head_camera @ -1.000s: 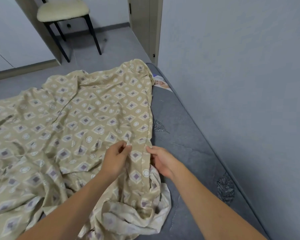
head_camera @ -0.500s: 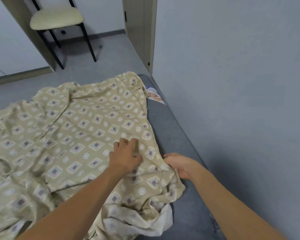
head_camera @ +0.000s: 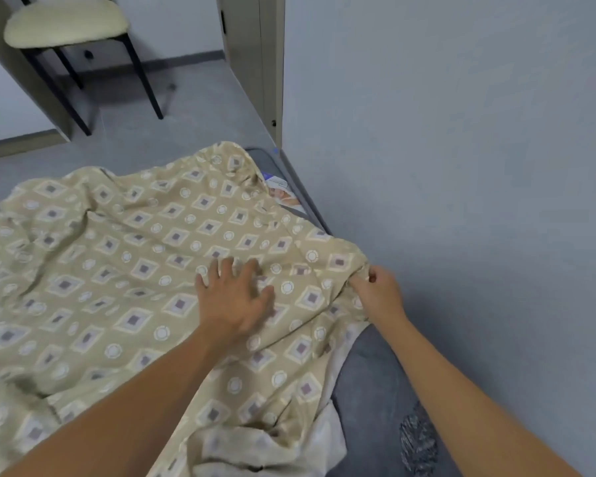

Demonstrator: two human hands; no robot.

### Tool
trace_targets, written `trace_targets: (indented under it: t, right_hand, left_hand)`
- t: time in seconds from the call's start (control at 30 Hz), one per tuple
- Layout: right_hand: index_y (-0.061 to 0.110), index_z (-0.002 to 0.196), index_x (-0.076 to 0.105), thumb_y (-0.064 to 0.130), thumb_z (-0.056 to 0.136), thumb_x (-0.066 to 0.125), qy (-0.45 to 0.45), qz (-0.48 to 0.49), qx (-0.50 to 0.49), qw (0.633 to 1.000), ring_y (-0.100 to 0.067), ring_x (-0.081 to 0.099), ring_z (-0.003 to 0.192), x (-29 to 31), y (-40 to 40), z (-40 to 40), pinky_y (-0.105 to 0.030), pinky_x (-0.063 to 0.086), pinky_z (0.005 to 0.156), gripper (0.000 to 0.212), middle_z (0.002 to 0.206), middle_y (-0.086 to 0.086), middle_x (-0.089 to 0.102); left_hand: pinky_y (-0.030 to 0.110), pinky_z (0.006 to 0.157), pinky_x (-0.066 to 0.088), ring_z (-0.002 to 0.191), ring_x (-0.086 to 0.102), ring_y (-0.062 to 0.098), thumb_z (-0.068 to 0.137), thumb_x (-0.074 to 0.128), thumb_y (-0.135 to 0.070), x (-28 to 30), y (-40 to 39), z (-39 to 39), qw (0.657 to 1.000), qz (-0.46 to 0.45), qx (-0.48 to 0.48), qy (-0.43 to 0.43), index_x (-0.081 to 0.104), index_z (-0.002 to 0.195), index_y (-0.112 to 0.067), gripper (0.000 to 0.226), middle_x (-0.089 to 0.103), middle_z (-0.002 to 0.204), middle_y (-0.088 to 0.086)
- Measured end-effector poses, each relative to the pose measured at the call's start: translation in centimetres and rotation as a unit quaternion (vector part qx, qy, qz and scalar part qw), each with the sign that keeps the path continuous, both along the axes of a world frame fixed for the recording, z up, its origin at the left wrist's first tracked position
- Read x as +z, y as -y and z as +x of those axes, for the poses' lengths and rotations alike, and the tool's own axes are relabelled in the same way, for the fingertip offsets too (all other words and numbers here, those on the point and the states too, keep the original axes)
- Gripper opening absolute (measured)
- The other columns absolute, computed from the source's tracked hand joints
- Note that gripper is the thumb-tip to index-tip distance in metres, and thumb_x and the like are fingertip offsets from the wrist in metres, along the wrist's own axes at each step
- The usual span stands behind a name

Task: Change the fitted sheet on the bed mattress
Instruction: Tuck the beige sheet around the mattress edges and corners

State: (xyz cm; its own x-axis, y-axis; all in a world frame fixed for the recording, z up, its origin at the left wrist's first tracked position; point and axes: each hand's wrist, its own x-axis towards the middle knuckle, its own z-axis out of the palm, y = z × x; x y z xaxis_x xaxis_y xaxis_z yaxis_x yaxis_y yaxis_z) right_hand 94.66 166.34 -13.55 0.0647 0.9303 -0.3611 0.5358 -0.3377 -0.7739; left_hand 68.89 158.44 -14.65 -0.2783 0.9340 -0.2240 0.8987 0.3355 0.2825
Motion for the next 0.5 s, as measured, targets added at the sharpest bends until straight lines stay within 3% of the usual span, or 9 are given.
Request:
trace_targets:
  t: [0.1, 0.2, 0.27, 0.37, 0.5]
  right_hand:
    - [0.016, 0.088, 0.049, 0.019, 0.089, 0.064, 0.064, 0.008, 0.014, 0.998, -0.019, 0.058, 0.075, -2.6, -1.8, -0.7, -0.033, 0.038, 0.058, 0.015, 0.086, 0.000, 0.061]
    - [0.016, 0.098, 0.048, 0.012, 0.098, 0.055, 0.177, 0.107, 0.036, 0.978, -0.024, 0.054, 0.090, -6.4, -2.0, -2.0, -0.038, 0.043, 0.071, 0.008, 0.099, -0.002, 0.059]
    - [0.016, 0.100, 0.050, 0.011, 0.101, 0.049, 0.195, 0.147, 0.002, 0.970, -0.024, 0.054, 0.093, -9.0, -1.3, -2.4, -0.038, 0.044, 0.072, 0.006, 0.099, -0.001, 0.057]
    - [0.023, 0.096, 0.045, 0.012, 0.099, 0.048, 0.199, 0.162, -0.040, 0.966, -0.018, 0.052, 0.081, -12.0, -1.4, -2.8, -0.036, 0.039, 0.060, 0.012, 0.087, 0.011, 0.048]
    - [0.025, 0.098, 0.040, 0.010, 0.097, 0.049, 0.213, 0.157, -0.038, 0.964, -0.020, 0.051, 0.083, -13.0, -1.6, -2.6, -0.041, 0.046, 0.063, 0.017, 0.092, 0.007, 0.049]
  left_hand:
    - [0.068, 0.123, 0.006, 0.160, 0.000, 0.040, 0.093, 0.022, -0.084, -2.0, -2.8, -1.5, 0.999, -0.029, 0.007, -0.031, 0.020, 0.156, -0.048, 0.073, 0.013, 0.172, 0.012]
    - [0.070, 0.123, 0.002, 0.159, -0.013, 0.044, 0.087, 0.009, -0.092, -5.4, -4.9, -3.8, 0.996, -0.064, 0.014, -0.064, -0.005, 0.163, -0.047, 0.089, -0.009, 0.175, 0.012]
    - [0.068, 0.124, -0.001, 0.158, -0.019, 0.041, 0.087, 0.010, -0.092, -8.1, -5.3, -4.5, 0.996, -0.046, 0.018, -0.071, -0.015, 0.162, -0.048, 0.091, -0.017, 0.174, 0.012]
    - [0.063, 0.127, -0.003, 0.160, -0.018, 0.036, 0.093, 0.020, -0.085, -11.3, -5.1, -4.6, 0.995, 0.056, 0.033, -0.077, -0.011, 0.163, -0.049, 0.085, -0.011, 0.175, 0.010]
    - [0.062, 0.127, -0.002, 0.160, -0.016, 0.032, 0.094, 0.023, -0.082, -11.9, -5.1, -4.7, 0.994, 0.062, 0.022, -0.086, -0.007, 0.164, -0.047, 0.085, -0.011, 0.175, 0.007]
